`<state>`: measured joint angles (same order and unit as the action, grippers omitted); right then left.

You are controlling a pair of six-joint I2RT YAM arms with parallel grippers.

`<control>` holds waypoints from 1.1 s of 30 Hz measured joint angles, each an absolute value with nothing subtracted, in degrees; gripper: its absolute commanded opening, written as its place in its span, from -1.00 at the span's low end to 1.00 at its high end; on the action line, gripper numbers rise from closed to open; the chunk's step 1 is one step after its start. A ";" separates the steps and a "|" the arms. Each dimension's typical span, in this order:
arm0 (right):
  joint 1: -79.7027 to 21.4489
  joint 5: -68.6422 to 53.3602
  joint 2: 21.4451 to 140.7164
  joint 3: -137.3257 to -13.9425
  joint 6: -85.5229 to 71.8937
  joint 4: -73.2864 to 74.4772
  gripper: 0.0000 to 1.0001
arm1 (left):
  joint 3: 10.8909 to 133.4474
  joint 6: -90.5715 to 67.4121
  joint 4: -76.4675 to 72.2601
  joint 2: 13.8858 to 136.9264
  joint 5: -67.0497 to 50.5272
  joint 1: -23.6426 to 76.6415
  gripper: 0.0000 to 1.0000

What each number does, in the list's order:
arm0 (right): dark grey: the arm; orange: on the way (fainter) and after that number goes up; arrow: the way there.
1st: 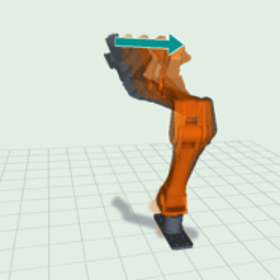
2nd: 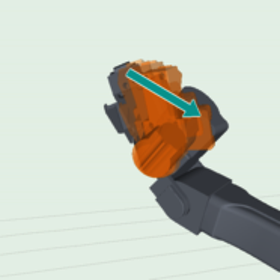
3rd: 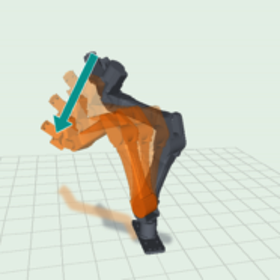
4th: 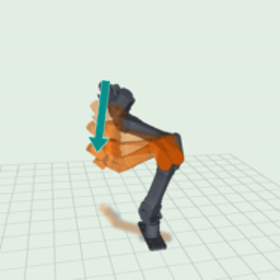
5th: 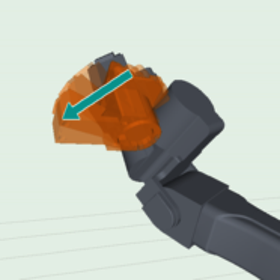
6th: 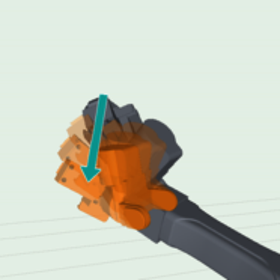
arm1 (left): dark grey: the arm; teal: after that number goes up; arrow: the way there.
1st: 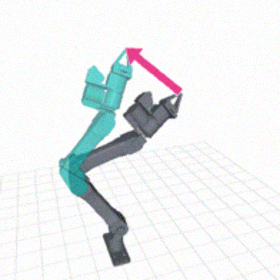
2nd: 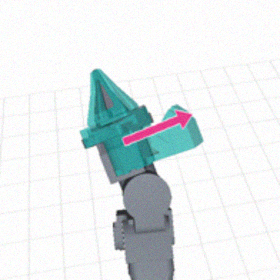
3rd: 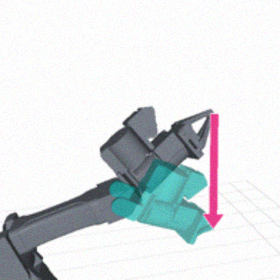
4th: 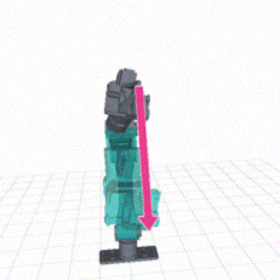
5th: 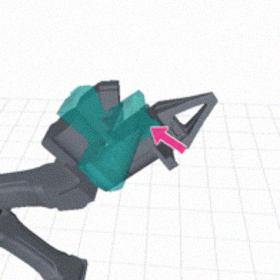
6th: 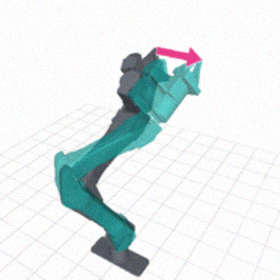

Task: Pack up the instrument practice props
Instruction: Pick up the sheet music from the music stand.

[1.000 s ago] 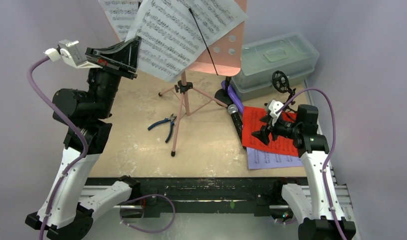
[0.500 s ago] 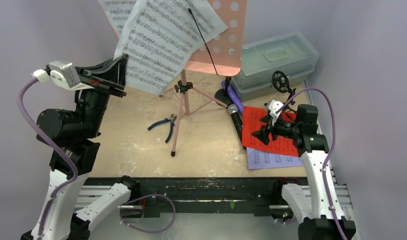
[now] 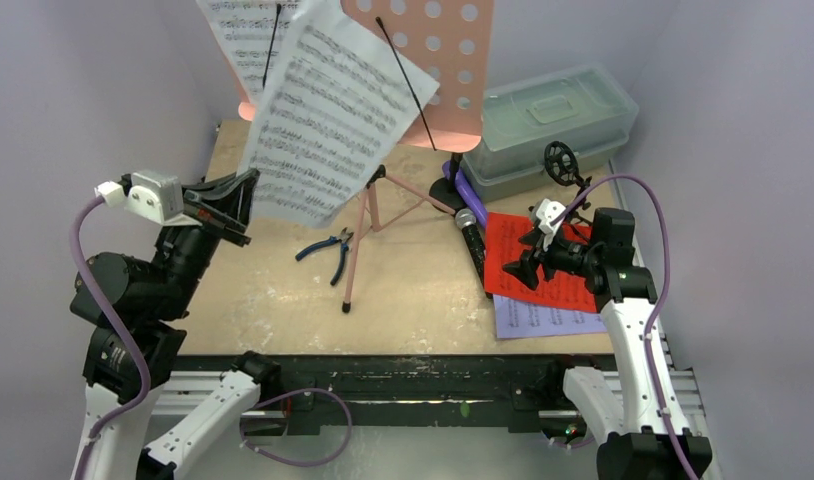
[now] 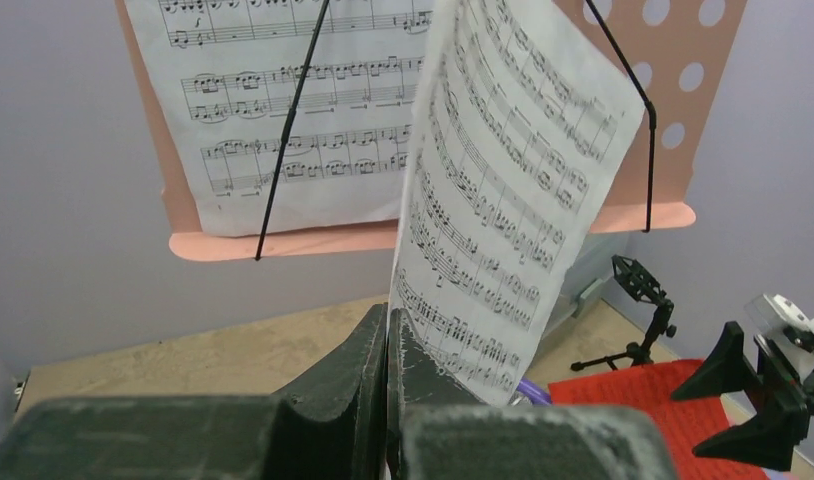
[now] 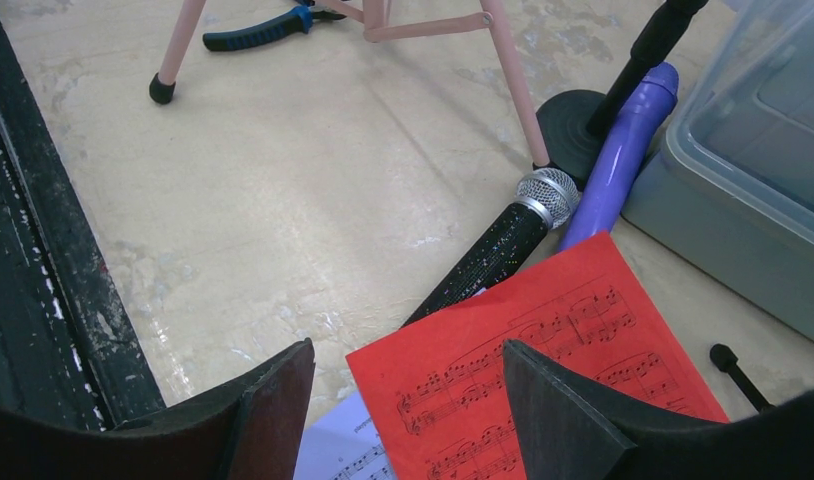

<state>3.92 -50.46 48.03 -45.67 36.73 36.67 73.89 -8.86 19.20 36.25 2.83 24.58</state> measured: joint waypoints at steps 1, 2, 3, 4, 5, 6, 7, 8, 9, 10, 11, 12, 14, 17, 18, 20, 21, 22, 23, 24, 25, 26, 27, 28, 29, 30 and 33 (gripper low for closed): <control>3.92 -50.46 48.05 -45.67 36.75 36.67 0.45 | 73.73 -8.60 20.18 35.57 2.50 24.58 -1.00; 3.92 -50.46 48.12 -45.67 36.80 36.67 0.45 | 73.63 -8.32 21.17 34.94 2.17 24.58 -1.00; 3.92 -50.46 48.18 -45.67 36.91 36.69 0.46 | 73.47 -8.05 22.20 34.22 1.89 24.58 -1.00; 3.92 -50.46 48.27 -45.67 36.95 36.69 0.45 | 73.30 -7.88 22.98 33.63 1.74 24.58 -1.00; 3.92 -50.46 48.38 -45.67 37.04 36.69 0.46 | 73.08 -7.81 24.01 32.84 1.56 24.58 -1.00; 3.92 -50.43 48.42 -45.67 37.10 36.71 0.46 | 72.77 -7.77 25.02 32.03 1.45 24.58 -1.00; 3.92 -50.46 48.42 -45.67 37.15 36.71 0.46 | 72.38 -7.77 25.98 31.22 1.10 24.58 -1.00; 3.92 -50.46 48.42 -45.67 37.19 36.71 0.46 | 72.05 -7.77 27.03 30.52 0.51 24.58 -1.00; 3.92 -50.43 48.42 -45.67 37.30 36.71 0.46 | 71.79 -7.79 27.88 30.06 -0.03 24.58 -1.00; 3.92 -50.43 48.45 -45.67 37.43 36.77 0.46 | 71.48 -7.79 28.97 29.58 -0.89 24.58 -1.00; 3.92 -50.46 48.49 -45.67 37.63 36.88 0.47 | 71.18 -7.79 30.15 29.34 -1.85 24.58 -1.00; 3.92 -50.48 48.60 -45.67 37.80 36.97 0.49 | 70.96 -7.79 31.09 29.28 -2.74 24.58 -1.00; 3.92 -50.63 49.12 -45.67 38.63 37.41 0.52 | 70.19 -7.70 33.52 29.41 -5.37 24.58 -1.00; 3.92 -51.77 50.28 -45.67 40.51 38.89 0.56 | 68.86 -7.20 37.85 30.61 -10.50 24.58 -1.00; 3.92 -52.49 50.76 -45.69 41.41 39.57 0.57 | 68.36 -6.81 39.18 31.29 -12.32 24.58 -1.00; 3.92 -53.95 51.55 -45.74 43.22 40.97 0.58 | 67.24 -6.33 41.10 32.64 -15.44 24.58 -1.00; 3.92 -54.65 51.86 -45.74 44.07 41.67 0.58 | 66.57 -6.22 42.00 33.19 -16.88 24.58 -1.00; 3.92 -55.33 52.10 -45.78 44.84 42.37 0.60 | 65.84 -6.15 42.85 33.65 -18.15 24.58 -1.00; 3.92 -55.72 52.18 -45.82 45.47 42.92 0.61 | 65.30 -6.15 43.44 33.87 -18.98 24.58 -1.00; 3.92 -56.23 52.23 -45.87 46.09 43.35 0.61 | 64.64 -6.13 44.07 33.93 -19.97 24.58 -1.00; 3.92 -56.62 52.23 -46.00 46.65 43.79 0.63 | 64.07 -6.13 44.75 33.89 -20.88 24.58 -1.00; 3.92 -56.77 52.23 -46.13 47.13 44.10 0.64 | 63.64 -6.11 45.34 33.76 -21.74 24.58 -1.00; 3.92 -57.01 52.25 -46.35 47.81 44.62 0.65 | 63.22 -6.11 45.60 33.65 -22.63 24.58 -1.00; 3.92 -57.23 52.25 -46.65 48.51 45.25 0.66 | 62.87 -6.11 45.67 33.54 -23.33 24.58 -1.00; 3.92 -57.63 52.34 -46.96 49.28 45.89 0.66 | 62.52 -6.11 45.93 33.50 -24.16 24.58 -1.00; 3.92 -58.04 52.49 -47.35 50.06 46.46 0.67 | 62.11 -6.11 46.17 33.47 -24.95 24.58 -1.00; 3.92 -58.74 53.12 -48.53 52.05 48.10 0.67 | 60.86 -6.11 47.64 33.47 -26.68 24.58 -1.00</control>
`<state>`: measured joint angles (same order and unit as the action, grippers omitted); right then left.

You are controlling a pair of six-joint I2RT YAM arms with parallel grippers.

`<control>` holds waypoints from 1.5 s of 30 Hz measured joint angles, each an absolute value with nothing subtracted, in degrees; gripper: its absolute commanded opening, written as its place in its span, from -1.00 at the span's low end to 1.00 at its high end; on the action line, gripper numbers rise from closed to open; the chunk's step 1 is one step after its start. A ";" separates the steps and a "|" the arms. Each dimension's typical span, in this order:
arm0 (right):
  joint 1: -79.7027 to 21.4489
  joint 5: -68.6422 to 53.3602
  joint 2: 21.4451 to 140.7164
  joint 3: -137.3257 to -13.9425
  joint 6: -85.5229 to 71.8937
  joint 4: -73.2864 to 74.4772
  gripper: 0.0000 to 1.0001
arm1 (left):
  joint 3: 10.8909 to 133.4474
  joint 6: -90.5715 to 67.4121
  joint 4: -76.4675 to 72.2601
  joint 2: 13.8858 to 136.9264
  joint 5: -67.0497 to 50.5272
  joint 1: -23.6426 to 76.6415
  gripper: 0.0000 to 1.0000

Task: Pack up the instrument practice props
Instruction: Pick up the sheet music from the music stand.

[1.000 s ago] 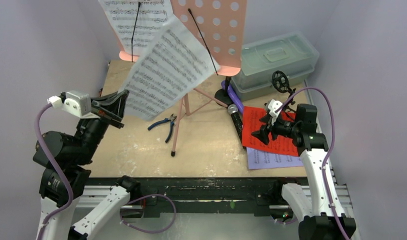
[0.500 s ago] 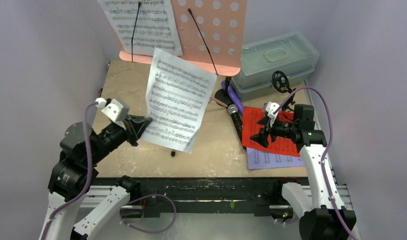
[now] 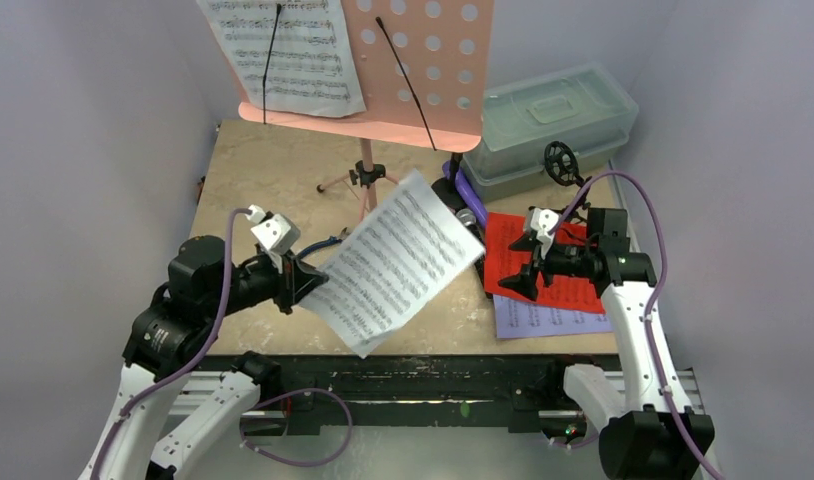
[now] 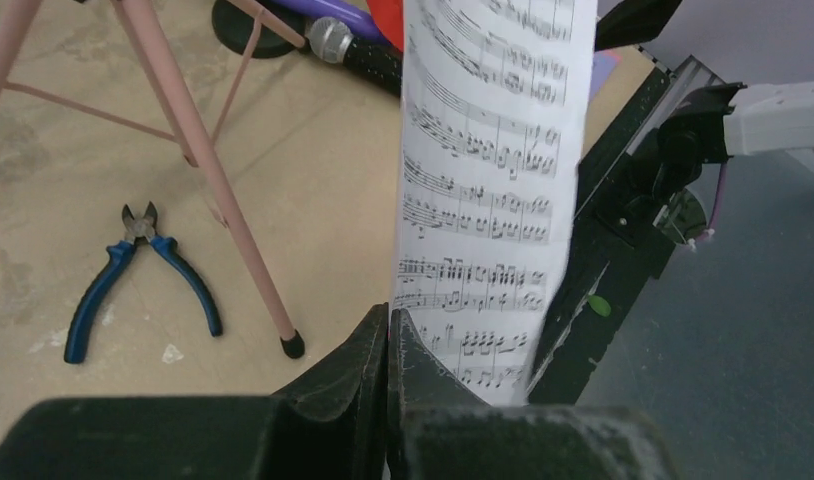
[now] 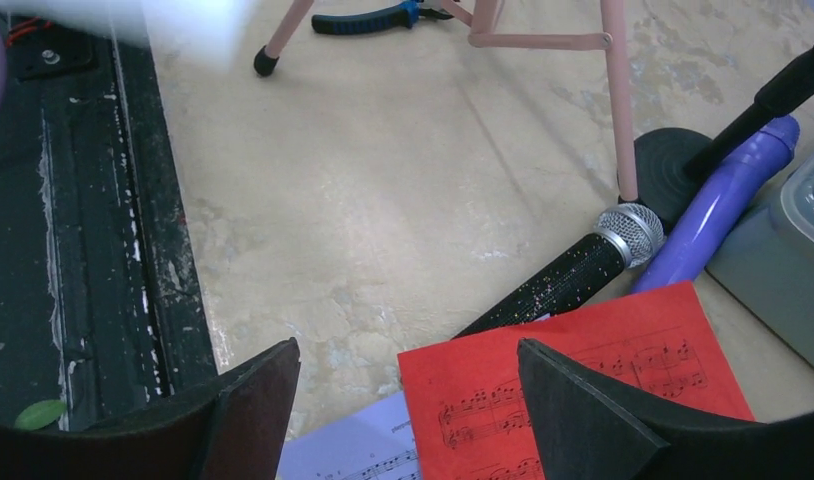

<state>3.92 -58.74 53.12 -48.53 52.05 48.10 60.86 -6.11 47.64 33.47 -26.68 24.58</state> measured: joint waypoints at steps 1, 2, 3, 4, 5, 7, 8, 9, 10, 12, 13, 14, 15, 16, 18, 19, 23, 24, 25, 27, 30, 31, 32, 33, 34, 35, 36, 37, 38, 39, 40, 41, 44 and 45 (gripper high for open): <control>3.92 -59.07 53.32 -48.82 52.51 48.64 0.67 | 60.47 -6.13 48.07 33.47 -27.00 24.58 -1.00; 3.92 -59.55 53.67 -49.21 53.17 49.28 0.67 | 59.94 -6.13 48.66 33.45 -27.38 24.58 -1.00; 3.92 -59.72 53.98 -49.50 53.71 49.82 0.68 | 59.31 -6.15 49.19 33.39 -27.81 24.58 -1.00; 3.92 -59.88 54.17 -49.69 54.15 50.15 0.69 | 58.65 -6.17 49.56 33.28 -28.18 24.58 -1.00; 3.92 -60.16 54.46 -49.93 54.72 50.65 0.72 | 58.13 -6.20 49.80 33.17 -28.51 24.58 -1.00; 3.92 -61.04 55.09 -50.57 56.12 52.07 0.76 | 56.71 -6.35 50.02 32.97 -29.67 24.58 -1.00; 3.92 -61.21 55.27 -50.87 56.80 52.73 0.79 | 56.10 -6.42 49.89 33.01 -30.26 24.58 -1.00; 3.92 -61.58 55.53 -51.35 57.89 53.65 0.82 | 55.37 -6.46 49.65 33.23 -31.03 24.58 -1.00; 3.92 -62.15 55.77 -51.90 59.05 54.61 0.85 | 54.72 -6.61 49.25 33.67 -31.79 24.58 -1.00; 3.88 -63.42 56.18 -52.99 61.67 56.82 0.93 | 53.67 -6.92 47.81 35.20 -33.34 24.58 -1.00; 3.86 -64.14 56.31 -53.43 62.89 57.87 0.94 | 53.36 -7.07 47.11 36.12 -33.93 24.58 -1.00; 3.70 -64.84 56.60 -53.93 64.53 59.29 0.96 | 53.10 -7.49 46.19 37.52 -34.70 24.58 -1.00; 3.42 -65.82 56.93 -54.48 66.28 60.95 0.97 | 53.08 -7.86 45.32 39.00 -35.40 24.58 -1.00; 2.96 -66.41 57.21 -54.89 67.57 62.13 0.98 | 53.08 -7.94 44.51 40.18 -35.86 24.58 -1.00; 1.58 -67.37 57.98 -55.68 69.89 64.38 0.98 | 53.08 -8.34 42.50 42.61 -36.60 24.88 -1.00; 0.54 -67.66 58.54 -56.12 70.87 65.41 0.98 | 53.08 -8.60 41.41 43.86 -36.77 25.34 -1.00; -4.38 -68.55 61.08 -57.78 73.56 68.31 0.98 | 53.17 -11.20 35.90 47.18 -35.22 31.81 -1.00; -5.21 -68.55 61.60 -58.11 73.80 68.73 0.98 | 53.23 -11.70 34.57 47.97 -34.48 34.24 -1.00; -6.11 -68.58 62.26 -58.52 74.11 69.23 0.98 | 53.49 -12.08 33.21 49.17 -33.47 37.47 -1.00; -7.44 -68.62 63.40 -59.37 74.50 69.89 0.98 | 54.65 -12.69 31.18 52.16 -30.61 43.24 -1.00; -9.19 -69.45 65.30 -60.49 74.76 70.30 0.98 | 58.52 -12.53 28.62 58.81 -25.26 51.68 -1.00; -9.78 -70.13 65.82 -60.51 74.78 70.46 0.98 | 60.05 -12.36 27.83 60.95 -23.59 53.65 -1.00; -10.15 -70.43 66.15 -60.51 74.78 70.67 0.97 | 61.32 -12.19 27.38 62.54 -22.39 54.85 -1.00; -10.70 -70.81 66.48 -60.51 74.74 70.91 0.97 | 62.92 -11.86 26.65 64.40 -20.86 55.99 -1.00; -11.18 -71.44 66.74 -60.51 74.59 71.00 0.95 | 64.31 -11.42 25.63 65.93 -19.49 56.77 -1.00; -11.62 -71.81 66.81 -60.49 74.22 70.91 0.93 | 65.45 -11.27 24.58 67.20 -18.17 57.28 -1.00; -11.94 -72.01 66.76 -60.45 73.60 70.74 0.92 | 66.22 -11.07 23.75 67.96 -17.19 57.56 -1.00; -12.40 -72.38 66.61 -60.29 72.53 70.17 0.90 | 66.94 -10.87 22.68 68.69 -16.08 57.87 -1.00; -12.88 -72.82 66.30 -59.94 71.13 69.06 0.88 | 67.42 -10.83 21.69 69.12 -15.25 58.00 -1.00; -13.28 -72.97 65.95 -59.42 69.67 67.92 0.83 | 67.79 -10.74 20.71 69.43 -14.37 58.19 -1.00; -13.74 -72.99 65.45 -58.65 67.81 66.35 0.76 | 68.05 -10.72 19.81 69.56 -13.72 58.24 -1.00; -14.20 -72.88 64.97 -57.82 65.71 64.66 0.67 | 68.14 -10.72 18.96 69.63 -13.13 58.28 -1.00; -15.18 -72.05 63.61 -55.86 59.77 59.72 0.24 | 68.20 -10.72 17.12 69.65 -12.14 58.50 -1.00; -15.38 -71.50 63.37 -55.57 58.48 58.65 0.02 | 68.20 -10.72 16.73 69.65 -11.86 58.59 -1.00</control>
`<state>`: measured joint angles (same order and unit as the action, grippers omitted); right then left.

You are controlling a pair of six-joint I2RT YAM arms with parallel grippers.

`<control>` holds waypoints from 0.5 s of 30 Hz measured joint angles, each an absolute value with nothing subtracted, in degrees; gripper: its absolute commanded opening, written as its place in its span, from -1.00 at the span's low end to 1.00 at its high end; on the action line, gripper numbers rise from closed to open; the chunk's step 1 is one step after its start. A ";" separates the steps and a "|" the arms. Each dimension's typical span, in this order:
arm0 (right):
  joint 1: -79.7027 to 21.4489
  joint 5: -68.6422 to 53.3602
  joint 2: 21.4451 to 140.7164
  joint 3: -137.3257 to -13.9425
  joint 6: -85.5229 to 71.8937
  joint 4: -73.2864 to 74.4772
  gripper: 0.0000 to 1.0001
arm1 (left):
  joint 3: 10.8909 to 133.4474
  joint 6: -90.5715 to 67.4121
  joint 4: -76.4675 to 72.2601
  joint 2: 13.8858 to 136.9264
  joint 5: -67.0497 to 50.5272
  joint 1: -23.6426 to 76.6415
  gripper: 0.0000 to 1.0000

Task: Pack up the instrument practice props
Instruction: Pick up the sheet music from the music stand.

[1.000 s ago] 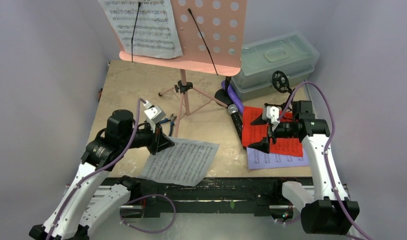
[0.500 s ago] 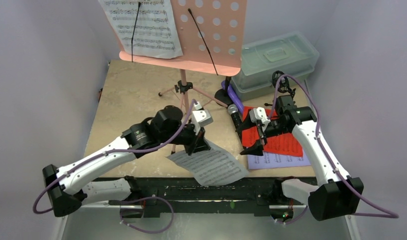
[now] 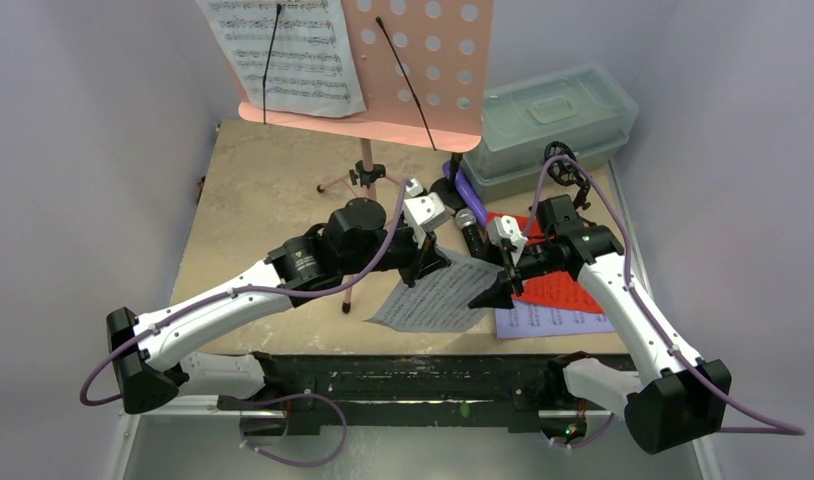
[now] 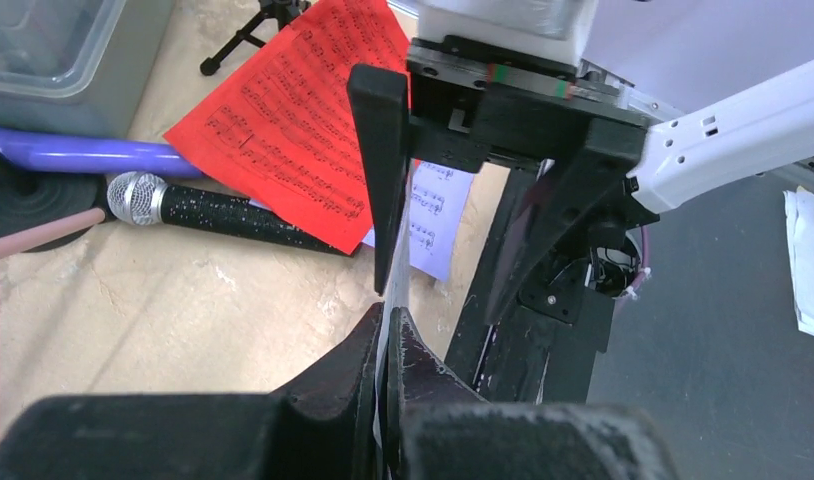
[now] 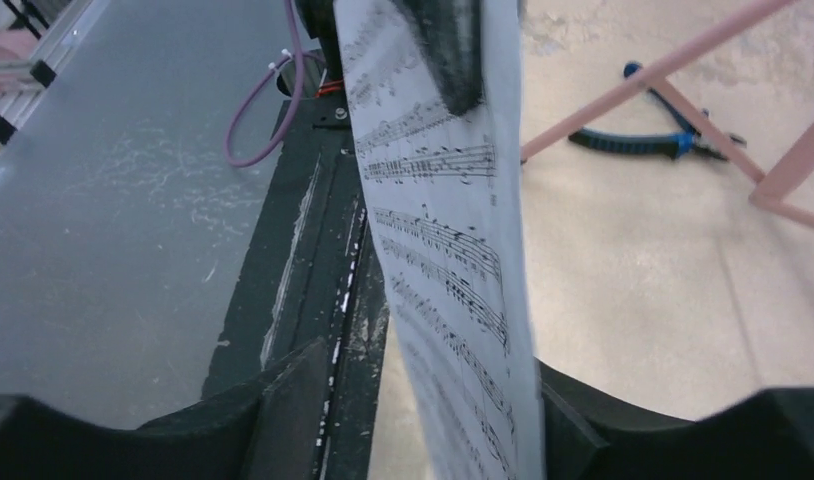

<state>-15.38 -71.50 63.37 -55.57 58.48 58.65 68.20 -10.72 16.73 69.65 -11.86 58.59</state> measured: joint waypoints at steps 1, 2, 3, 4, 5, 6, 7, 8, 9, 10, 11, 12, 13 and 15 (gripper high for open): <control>-15.44 -71.16 63.18 -55.31 57.04 57.34 -0.17 | 68.20 -10.72 16.43 69.65 -11.64 58.65 -1.00; -15.44 -70.72 63.02 -55.20 55.66 56.12 -0.36 | 68.20 -10.72 16.14 69.65 -11.40 58.65 -1.00; -15.44 -70.19 62.92 -55.18 54.68 55.22 -0.58 | 68.18 -10.72 15.90 69.63 -11.16 58.65 -1.00; -15.44 -69.67 62.81 -55.16 53.47 54.24 -0.82 | 68.10 -10.72 15.51 69.63 -10.79 58.65 -1.00; -15.44 -69.01 62.72 -55.18 52.03 53.15 -1.00 | 67.92 -10.72 15.11 69.52 -10.37 58.65 -1.00; -15.44 -68.40 62.65 -55.18 51.53 52.40 -1.00 | 67.57 -10.74 14.74 69.32 -9.98 58.65 -1.00; -15.44 -67.46 62.52 -55.16 49.91 51.51 -1.00 | 67.13 -10.76 14.44 69.04 -9.50 58.65 -1.00; -15.44 -66.52 62.39 -55.16 48.80 50.68 -1.00 | 66.52 -10.87 14.20 68.53 -8.88 58.65 -0.87; -15.44 -65.56 62.24 -55.16 47.86 50.04 -1.00 | 66.00 -10.94 14.15 68.07 -8.40 58.65 -0.65; -15.49 -64.12 61.98 -55.16 46.83 49.21 -1.00 | 65.25 -10.98 14.00 67.46 -7.55 58.65 -0.45; -15.51 -62.37 61.63 -55.18 46.00 48.77 -1.00 | 64.40 -11.16 13.93 66.61 -6.50 58.70 -0.23; -15.49 -60.29 61.21 -55.35 45.19 48.62 -1.00 | 63.37 -11.62 13.96 65.49 -4.95 58.76 -0.10; -15.49 -58.96 60.95 -55.55 44.82 48.64 -1.00 | 62.76 -11.73 13.96 64.71 -3.84 58.76 0.02; -15.46 -55.11 60.49 -56.84 44.07 48.99 -1.00 | 60.84 -12.73 13.78 62.15 -0.73 58.81 0.26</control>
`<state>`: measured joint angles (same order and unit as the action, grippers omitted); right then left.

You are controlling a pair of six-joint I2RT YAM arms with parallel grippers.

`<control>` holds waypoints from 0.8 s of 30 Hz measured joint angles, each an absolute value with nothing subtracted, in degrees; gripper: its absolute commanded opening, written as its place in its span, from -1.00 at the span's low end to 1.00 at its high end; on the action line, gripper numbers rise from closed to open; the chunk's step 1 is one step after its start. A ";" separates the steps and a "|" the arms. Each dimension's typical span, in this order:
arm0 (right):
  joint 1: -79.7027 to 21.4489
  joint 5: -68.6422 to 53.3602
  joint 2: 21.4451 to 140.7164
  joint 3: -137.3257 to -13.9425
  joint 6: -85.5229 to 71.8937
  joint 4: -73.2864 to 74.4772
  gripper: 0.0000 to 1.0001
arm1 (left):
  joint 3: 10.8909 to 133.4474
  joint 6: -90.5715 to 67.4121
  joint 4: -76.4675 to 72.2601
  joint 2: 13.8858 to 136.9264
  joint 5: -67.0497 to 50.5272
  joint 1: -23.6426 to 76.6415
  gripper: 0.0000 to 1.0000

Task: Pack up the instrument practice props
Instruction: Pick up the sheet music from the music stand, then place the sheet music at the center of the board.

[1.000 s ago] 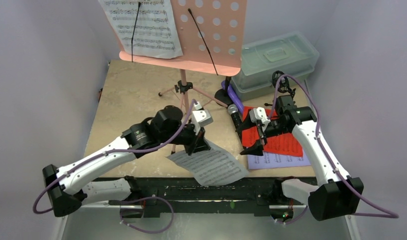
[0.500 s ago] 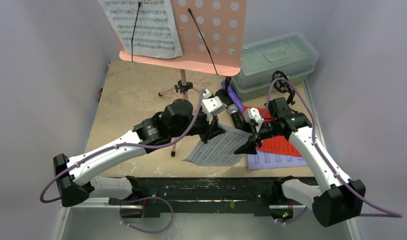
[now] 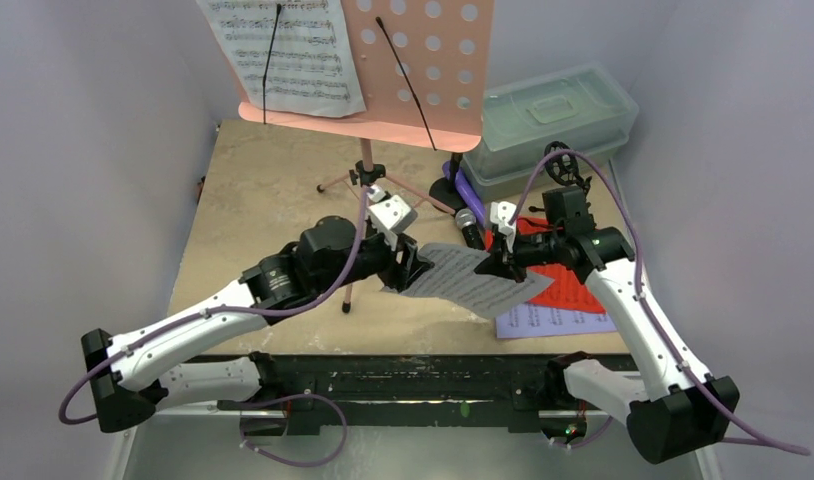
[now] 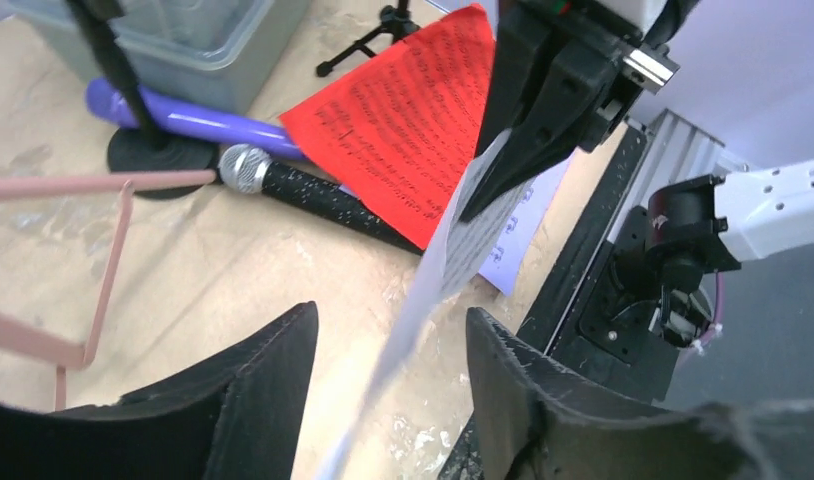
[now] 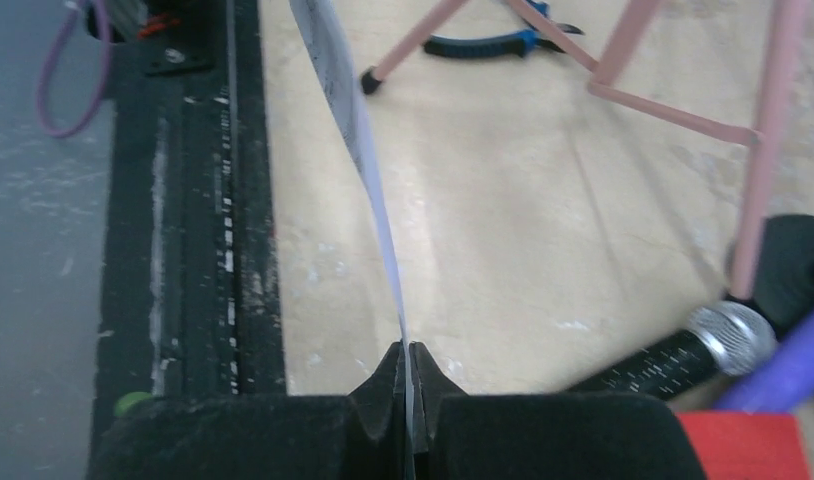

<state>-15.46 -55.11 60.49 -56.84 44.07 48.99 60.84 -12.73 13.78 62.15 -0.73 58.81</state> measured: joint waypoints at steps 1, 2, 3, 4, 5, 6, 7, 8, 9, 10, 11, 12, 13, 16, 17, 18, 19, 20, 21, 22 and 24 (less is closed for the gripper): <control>-15.46 -53.04 60.29 -57.71 43.83 49.15 -1.00 | 59.72 -13.02 13.76 60.53 0.75 58.81 0.35; -15.42 -50.59 60.03 -58.57 43.66 49.34 -1.00 | 58.65 -13.32 13.76 58.76 2.11 58.81 0.44; -15.42 -48.66 59.79 -59.16 43.53 49.39 -1.00 | 57.82 -13.58 13.78 57.21 3.18 58.81 0.50; -15.42 -46.17 59.44 -59.79 43.44 49.56 -1.00 | 56.75 -13.98 13.65 55.24 4.54 58.87 0.53; -15.35 -43.88 59.05 -60.20 43.20 49.76 -1.00 | 55.83 -14.26 13.65 53.30 5.76 58.89 0.55; -15.35 -41.06 58.63 -60.45 43.05 49.91 -1.00 | 55.07 -14.46 13.63 51.53 6.92 58.89 0.56; -15.35 -39.38 58.35 -60.53 42.89 50.09 -1.00 | 54.54 -14.59 13.50 50.22 7.81 58.92 0.56; -15.35 -36.45 58.06 -60.66 42.78 50.35 -1.00 | 53.98 -14.76 13.45 48.73 8.82 58.89 0.56; -15.35 -34.54 57.95 -60.80 42.63 50.68 -1.00 | 53.54 -15.09 13.39 47.55 9.69 58.89 0.57; -15.35 -32.27 57.95 -60.88 42.50 50.87 -1.00 | 53.23 -15.46 13.41 46.70 10.46 58.92 0.57; -15.35 -30.70 57.98 -60.97 42.39 51.16 -1.00 | 52.93 -15.64 13.39 46.06 11.14 58.89 0.57; -15.35 -29.69 58.00 -60.99 42.30 51.33 -1.00 | 52.66 -15.84 13.41 45.67 11.64 58.92 0.57; -15.31 -29.02 58.06 -61.06 42.15 51.68 -1.00 | 52.34 -15.97 13.56 45.36 12.23 58.92 0.57; -15.22 -30.55 58.57 -62.02 42.04 53.49 -1.00 | 51.13 -16.58 14.39 44.84 13.52 58.92 0.58; -15.20 -32.40 58.98 -62.74 42.15 54.33 -1.00 | 50.78 -16.91 14.61 44.69 13.78 58.92 0.58; -15.20 -34.28 59.57 -63.61 42.24 55.24 -1.00 | 50.48 -17.02 15.03 44.49 14.13 58.89 0.60; -15.20 -35.86 60.10 -64.38 42.26 56.03 -1.00 | 50.22 -17.10 15.40 44.21 14.50 58.89 0.61; -15.20 -37.67 60.80 -65.43 42.33 56.84 -1.00 | 50.19 -17.19 15.59 44.05 14.68 58.92 0.64; -15.20 -39.03 61.54 -66.48 42.41 57.58 -1.00 | 50.11 -17.26 15.62 43.79 14.96 58.89 0.66; -15.18 -40.10 62.26 -67.48 42.46 58.33 -1.00 | 50.06 -17.43 15.68 43.44 15.25 58.92 0.66; -14.92 -41.12 63.22 -68.93 42.48 59.31 -1.00 | 50.00 -17.56 15.75 42.65 15.86 58.92 0.70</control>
<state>-14.92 -41.12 63.22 -68.93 42.48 59.31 50.00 -17.56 15.75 42.65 15.86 58.92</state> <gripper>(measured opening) 0.004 0.827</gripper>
